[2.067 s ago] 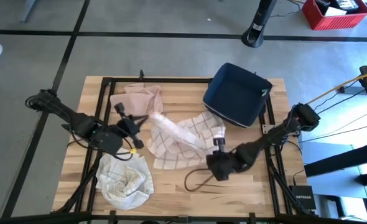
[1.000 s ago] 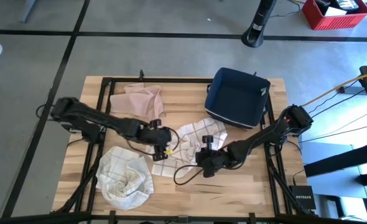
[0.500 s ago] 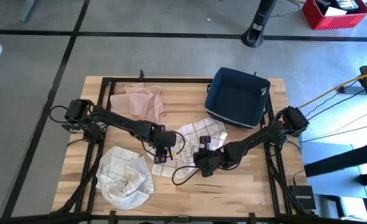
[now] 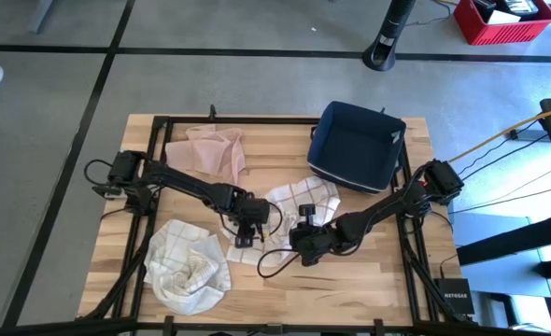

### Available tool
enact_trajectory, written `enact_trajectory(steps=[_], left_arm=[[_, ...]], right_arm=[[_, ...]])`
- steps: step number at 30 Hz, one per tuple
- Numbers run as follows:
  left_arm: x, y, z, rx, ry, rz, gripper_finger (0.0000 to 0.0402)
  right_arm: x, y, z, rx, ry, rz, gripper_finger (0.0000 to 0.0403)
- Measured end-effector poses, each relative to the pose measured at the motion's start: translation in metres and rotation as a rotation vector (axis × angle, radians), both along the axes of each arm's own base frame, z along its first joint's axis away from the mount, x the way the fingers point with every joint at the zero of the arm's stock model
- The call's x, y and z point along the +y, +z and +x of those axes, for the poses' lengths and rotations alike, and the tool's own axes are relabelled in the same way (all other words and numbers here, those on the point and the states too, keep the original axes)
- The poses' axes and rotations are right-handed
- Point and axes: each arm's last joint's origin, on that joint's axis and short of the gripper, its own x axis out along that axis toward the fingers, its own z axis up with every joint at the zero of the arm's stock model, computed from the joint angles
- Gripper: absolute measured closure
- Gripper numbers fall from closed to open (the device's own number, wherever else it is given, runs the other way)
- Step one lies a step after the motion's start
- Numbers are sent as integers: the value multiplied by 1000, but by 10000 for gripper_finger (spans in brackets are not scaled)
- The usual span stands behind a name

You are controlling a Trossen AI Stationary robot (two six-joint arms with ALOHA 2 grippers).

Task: Fold towel
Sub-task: Fold the white with red-stripe towel

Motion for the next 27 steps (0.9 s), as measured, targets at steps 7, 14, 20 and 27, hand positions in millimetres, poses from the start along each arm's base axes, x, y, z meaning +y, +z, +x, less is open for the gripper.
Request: enact_trajectory(steps=[7, 14, 20, 27], left_arm=[[4, 20, -5, -47, -28, 14, 366], [-1, 67, -23, -190, 27, 199, 393], [-2, 110, -58, -279, 204, 410, 396], [2, 133, -93, -316, 414, 570, 397]], right_arm=[[0, 0, 0, -4, 3, 0, 384], [0, 1, 1, -6, 4, 1, 384], [1, 1, 1, -15, 4, 4, 384], [1, 1, 1, -18, -5, 23, 358]])
